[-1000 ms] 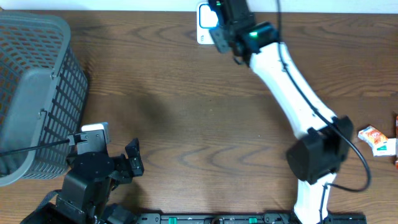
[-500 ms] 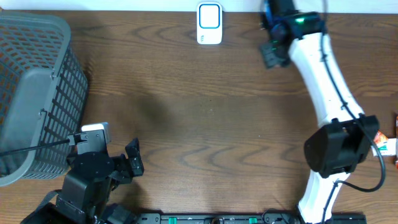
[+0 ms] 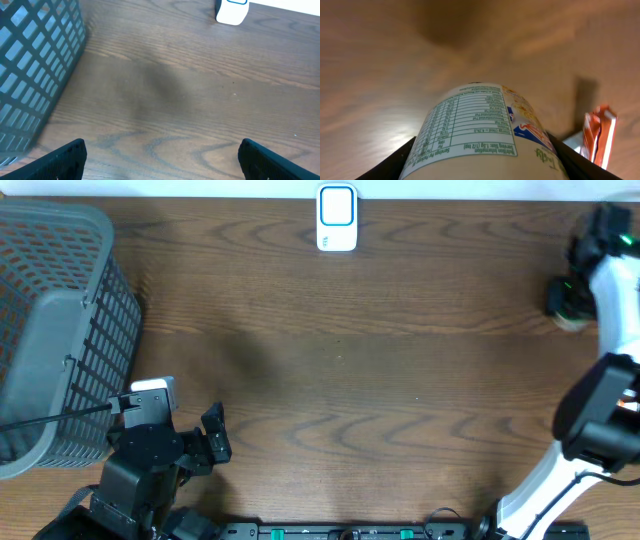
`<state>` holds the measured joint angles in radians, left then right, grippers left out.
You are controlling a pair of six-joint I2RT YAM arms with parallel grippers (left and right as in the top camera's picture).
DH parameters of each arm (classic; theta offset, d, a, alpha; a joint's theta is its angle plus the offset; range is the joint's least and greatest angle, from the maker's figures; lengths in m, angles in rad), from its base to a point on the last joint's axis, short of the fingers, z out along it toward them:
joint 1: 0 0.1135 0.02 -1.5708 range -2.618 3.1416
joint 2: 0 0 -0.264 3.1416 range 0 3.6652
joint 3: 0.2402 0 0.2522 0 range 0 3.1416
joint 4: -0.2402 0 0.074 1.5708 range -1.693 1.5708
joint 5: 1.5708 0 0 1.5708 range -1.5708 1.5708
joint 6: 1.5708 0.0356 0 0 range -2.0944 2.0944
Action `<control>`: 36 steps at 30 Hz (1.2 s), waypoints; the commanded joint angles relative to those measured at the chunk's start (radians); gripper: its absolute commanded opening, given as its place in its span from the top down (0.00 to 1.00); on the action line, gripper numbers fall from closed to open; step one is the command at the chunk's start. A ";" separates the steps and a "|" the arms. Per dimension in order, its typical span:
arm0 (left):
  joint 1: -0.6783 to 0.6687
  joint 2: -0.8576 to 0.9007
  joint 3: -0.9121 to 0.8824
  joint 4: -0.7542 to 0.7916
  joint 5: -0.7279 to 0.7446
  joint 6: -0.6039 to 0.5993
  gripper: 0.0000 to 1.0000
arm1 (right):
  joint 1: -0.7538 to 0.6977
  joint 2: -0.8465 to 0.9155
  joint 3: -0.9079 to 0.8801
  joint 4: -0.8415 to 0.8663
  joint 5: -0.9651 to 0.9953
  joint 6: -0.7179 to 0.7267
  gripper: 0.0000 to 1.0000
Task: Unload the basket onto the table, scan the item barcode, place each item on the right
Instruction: 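Carry the jar right and set it down at the table's right edge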
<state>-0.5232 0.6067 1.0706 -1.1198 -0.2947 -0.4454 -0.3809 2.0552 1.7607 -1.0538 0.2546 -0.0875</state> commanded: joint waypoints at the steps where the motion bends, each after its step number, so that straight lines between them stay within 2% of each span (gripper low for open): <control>1: 0.007 0.000 -0.005 -0.002 -0.013 -0.004 0.03 | -0.101 -0.008 -0.031 0.027 -0.064 0.012 0.43; 7: 0.007 0.000 -0.005 -0.002 -0.013 -0.004 0.03 | -0.280 -0.008 -0.084 0.092 -0.185 0.013 0.41; 12: 0.007 0.000 -0.005 -0.002 -0.013 -0.004 0.03 | -0.357 -0.008 -0.145 0.174 -0.282 0.040 0.40; 23: 0.007 0.000 -0.005 -0.002 -0.013 -0.004 0.03 | -0.351 -0.008 -0.188 0.256 -0.309 0.042 0.36; 26: 0.007 0.000 -0.005 -0.002 -0.013 -0.004 0.03 | -0.351 -0.008 -0.194 0.254 -0.309 0.041 0.29; 31: 0.007 0.000 -0.005 -0.002 -0.013 -0.004 0.03 | -0.351 -0.008 -0.215 0.261 -0.309 0.038 0.27; 34: 0.007 0.000 -0.005 -0.002 -0.013 -0.004 0.03 | -0.351 -0.008 -0.234 0.288 -0.309 0.038 0.19; 36: 0.007 0.000 -0.005 -0.002 -0.013 -0.004 0.03 | -0.351 -0.008 -0.236 0.292 -0.309 0.038 0.19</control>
<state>-0.5232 0.6067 1.0706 -1.1194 -0.2947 -0.4454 -0.7353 2.0552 1.5364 -0.7662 -0.0525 -0.0551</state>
